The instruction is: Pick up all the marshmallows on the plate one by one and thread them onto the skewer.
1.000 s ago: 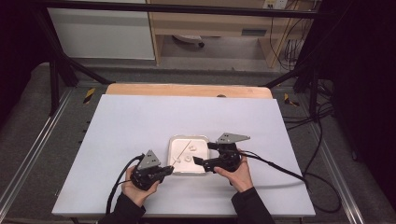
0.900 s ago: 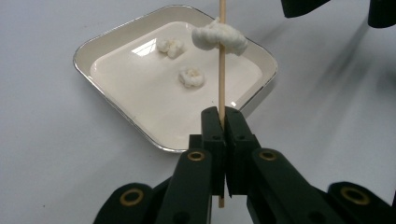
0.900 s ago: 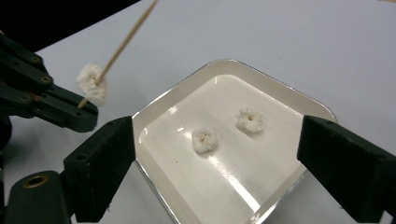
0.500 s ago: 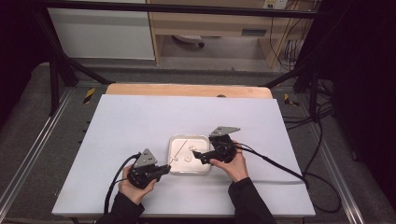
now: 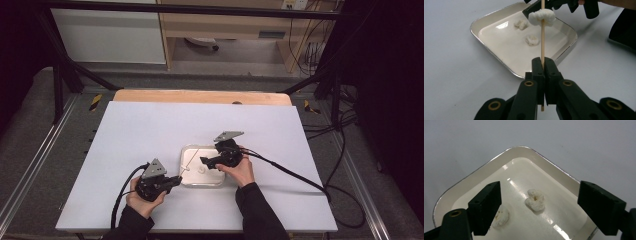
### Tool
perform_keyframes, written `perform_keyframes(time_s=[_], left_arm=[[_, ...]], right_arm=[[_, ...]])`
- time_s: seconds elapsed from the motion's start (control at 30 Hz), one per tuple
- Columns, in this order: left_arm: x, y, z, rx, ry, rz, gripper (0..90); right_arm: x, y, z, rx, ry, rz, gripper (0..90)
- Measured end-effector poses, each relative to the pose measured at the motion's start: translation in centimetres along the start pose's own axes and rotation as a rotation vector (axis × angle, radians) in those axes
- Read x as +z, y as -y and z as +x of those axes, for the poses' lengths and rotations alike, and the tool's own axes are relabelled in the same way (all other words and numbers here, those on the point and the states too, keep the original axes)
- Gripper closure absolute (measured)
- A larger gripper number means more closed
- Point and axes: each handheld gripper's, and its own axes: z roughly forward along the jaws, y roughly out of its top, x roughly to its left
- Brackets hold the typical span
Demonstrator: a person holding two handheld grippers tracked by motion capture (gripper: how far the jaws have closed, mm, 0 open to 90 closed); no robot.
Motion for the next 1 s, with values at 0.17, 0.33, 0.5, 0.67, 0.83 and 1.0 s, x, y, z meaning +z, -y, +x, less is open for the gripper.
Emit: perform_keyframes(time_s=[0.17, 0.33, 0.5, 0.67, 0.83, 1.0], left_arm=[[0.1, 0.0, 0.0, 0.001, 0.003, 0.003, 88.0], [0.2, 0.0, 0.0, 0.003, 0.004, 0.005, 88.0], [0.3, 0.1, -0.1, -0.001, 0.004, 0.008, 88.0], [0.4, 0.1, -0.1, 0.001, 0.006, 0.010, 88.0], [0.4, 0.1, -0.1, 0.001, 0.006, 0.007, 88.0], [0.3, 0.1, -0.1, 0.003, 0.009, 0.007, 88.0]], right_arm=[[0.7, 0.3, -0.1, -0.023, 0.002, 0.017, 33.4], [1.2, 0.6, -0.2, -0.039, -0.004, 0.025, 45.3], [1.5, 0.8, 0.0, -0.052, -0.020, 0.027, 55.3], [1.7, 1.1, 0.0, -0.077, -0.016, 0.023, 64.1], [1.7, 1.2, 0.3, -0.083, -0.003, 0.012, 70.5], [1.4, 1.0, 0.2, -0.057, -0.019, 0.019, 72.4]])
